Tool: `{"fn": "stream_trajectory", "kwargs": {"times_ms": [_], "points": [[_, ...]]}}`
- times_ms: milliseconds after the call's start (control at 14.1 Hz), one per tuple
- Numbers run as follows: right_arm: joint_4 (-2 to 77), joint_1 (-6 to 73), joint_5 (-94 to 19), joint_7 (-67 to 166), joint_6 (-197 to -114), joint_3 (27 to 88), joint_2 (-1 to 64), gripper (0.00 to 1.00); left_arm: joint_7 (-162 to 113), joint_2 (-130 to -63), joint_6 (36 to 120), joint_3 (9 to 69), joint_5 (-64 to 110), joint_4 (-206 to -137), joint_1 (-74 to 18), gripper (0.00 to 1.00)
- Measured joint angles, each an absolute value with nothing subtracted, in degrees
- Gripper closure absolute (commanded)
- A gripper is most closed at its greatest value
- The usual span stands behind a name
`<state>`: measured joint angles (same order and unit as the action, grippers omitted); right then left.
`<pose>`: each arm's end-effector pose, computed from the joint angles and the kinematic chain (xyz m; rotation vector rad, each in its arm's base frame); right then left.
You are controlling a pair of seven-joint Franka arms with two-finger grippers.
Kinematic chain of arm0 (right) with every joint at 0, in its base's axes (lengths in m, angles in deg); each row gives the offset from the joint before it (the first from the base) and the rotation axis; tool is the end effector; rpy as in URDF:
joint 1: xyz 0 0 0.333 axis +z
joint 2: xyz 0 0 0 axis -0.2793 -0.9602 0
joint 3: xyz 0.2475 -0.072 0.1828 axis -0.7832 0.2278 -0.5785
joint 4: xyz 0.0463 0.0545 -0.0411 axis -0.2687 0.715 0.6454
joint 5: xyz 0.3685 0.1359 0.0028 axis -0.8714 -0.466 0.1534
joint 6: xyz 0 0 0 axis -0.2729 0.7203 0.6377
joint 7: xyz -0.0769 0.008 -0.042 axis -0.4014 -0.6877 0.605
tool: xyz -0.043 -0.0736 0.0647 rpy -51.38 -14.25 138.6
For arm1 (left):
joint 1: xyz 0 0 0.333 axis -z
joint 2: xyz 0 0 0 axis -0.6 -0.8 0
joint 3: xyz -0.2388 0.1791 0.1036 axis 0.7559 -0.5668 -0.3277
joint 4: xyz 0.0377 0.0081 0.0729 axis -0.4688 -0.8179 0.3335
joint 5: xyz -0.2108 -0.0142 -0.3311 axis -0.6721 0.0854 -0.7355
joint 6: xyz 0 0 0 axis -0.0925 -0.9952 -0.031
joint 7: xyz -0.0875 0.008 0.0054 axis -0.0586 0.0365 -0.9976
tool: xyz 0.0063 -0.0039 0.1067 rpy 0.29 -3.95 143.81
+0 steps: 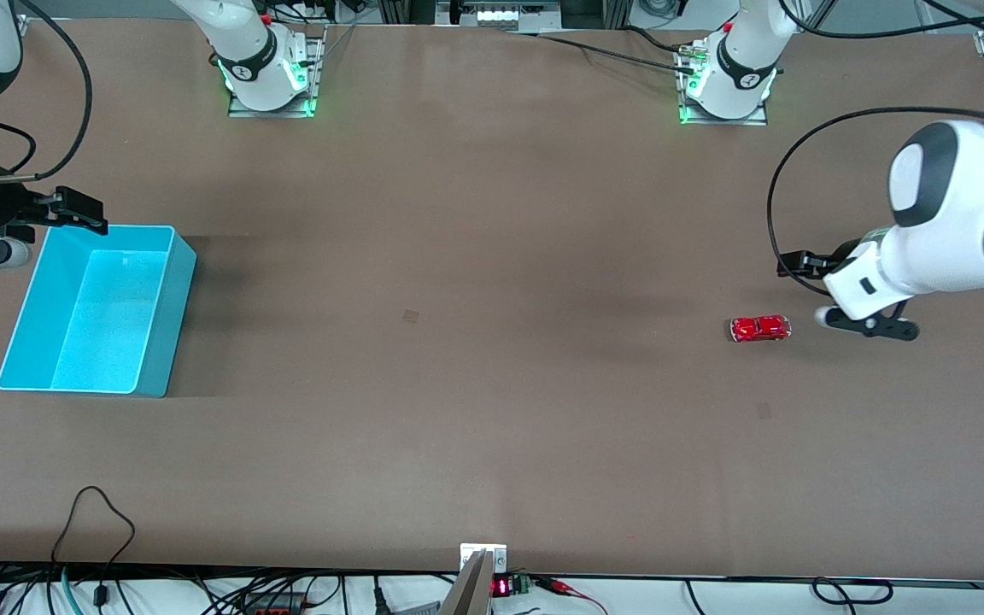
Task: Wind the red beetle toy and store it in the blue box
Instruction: 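Reach the left gripper toward the red beetle toy car, then lower the open left gripper over the red car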
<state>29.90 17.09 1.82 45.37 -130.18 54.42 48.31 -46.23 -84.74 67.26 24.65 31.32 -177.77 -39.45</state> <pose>0.5819 -0.0163 0.5558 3.0928 0.2250 -0.1994 0.5897 -0.0135 0.3749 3.0314 -0.4365 -0.3586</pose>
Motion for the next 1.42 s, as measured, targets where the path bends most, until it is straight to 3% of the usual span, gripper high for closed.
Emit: {"fn": "stream_trajectory", "kwargs": {"times_ms": [284,640,1067,1422], "points": [[29.9,17.1,1.8,45.4,-130.3,54.4,48.3,0.0,-68.1,-86.6,76.8,24.5,34.0,-184.2,-40.7,0.0],[29.9,16.7,1.8,45.4,-130.3,54.7,48.3,0.0,-94.6,-90.5,83.2,25.2,36.4,-185.4,-41.2,0.0],[29.9,16.6,1.8,45.4,-130.4,54.7,48.3,0.0,-110.7,-92.1,98.9,26.8,37.5,-191.8,-41.2,0.0],[29.9,16.6,1.8,45.4,-130.4,54.7,48.3,0.0,-113.6,-93.7,104.0,26.7,37.6,-193.5,-42.8,0.0]]}}
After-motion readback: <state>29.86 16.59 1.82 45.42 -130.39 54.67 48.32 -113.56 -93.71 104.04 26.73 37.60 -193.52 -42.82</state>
